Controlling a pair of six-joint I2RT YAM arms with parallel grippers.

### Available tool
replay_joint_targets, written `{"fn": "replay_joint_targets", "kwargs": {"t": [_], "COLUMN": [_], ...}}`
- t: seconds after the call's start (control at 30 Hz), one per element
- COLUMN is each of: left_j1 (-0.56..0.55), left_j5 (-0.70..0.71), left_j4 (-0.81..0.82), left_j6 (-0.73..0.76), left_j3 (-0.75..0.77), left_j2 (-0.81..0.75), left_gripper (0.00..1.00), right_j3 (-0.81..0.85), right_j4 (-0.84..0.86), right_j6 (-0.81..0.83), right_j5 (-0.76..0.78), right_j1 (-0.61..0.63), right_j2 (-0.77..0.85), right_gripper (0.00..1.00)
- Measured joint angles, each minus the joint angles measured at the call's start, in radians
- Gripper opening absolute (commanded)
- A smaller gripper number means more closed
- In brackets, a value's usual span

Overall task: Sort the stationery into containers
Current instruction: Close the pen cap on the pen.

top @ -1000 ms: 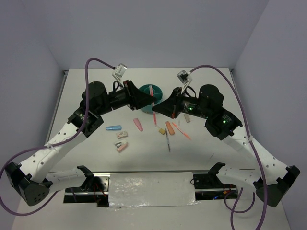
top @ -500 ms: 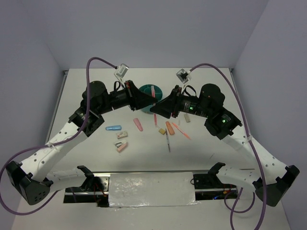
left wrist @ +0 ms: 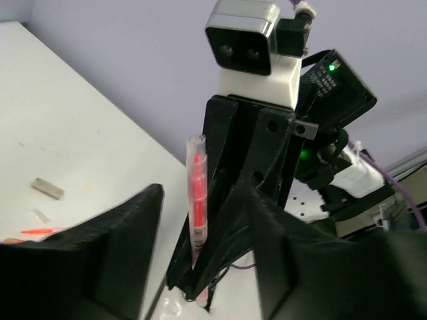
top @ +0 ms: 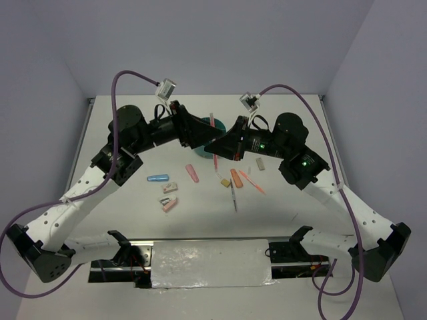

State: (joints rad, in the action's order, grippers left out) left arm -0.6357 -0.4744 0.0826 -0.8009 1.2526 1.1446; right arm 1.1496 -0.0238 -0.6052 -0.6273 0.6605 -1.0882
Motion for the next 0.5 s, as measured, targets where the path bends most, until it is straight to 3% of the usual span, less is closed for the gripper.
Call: {"fn": "replay_joint_targets", "kwargs": {"t": [0.07,0.23,0.4,0.5], "left_j1": [-0.001,0.0,0.017,0.027], "left_j5": [0.01,0.035,0.041,0.042], "left_j4": [-0.013,-0.039,-0.058,-0.062], "left_j6": [0.013,0.044,0.065,0.064], "left_j3": [0.036,0.122,0.192,0.198], "left_j2": [0.013,0.039,0.071,0.08], "left_gripper": [0.86,0.88,0.71,0.68], "right_j3": [0.0,0.0,0.0,0.0], "right_j4": [0.002,0.0,-0.016,-0.025], "right_j6": [0.0,0.006,0.014,0.023], "right_j5": [0.001,0.0,-0.001,-0.001], "right_j1": [0.0,0.0,0.0,0.0], "right_j2": [0.0,0.003,0.016,0.031], "right_gripper": [0.0,0.0,0.0,0.0]}}
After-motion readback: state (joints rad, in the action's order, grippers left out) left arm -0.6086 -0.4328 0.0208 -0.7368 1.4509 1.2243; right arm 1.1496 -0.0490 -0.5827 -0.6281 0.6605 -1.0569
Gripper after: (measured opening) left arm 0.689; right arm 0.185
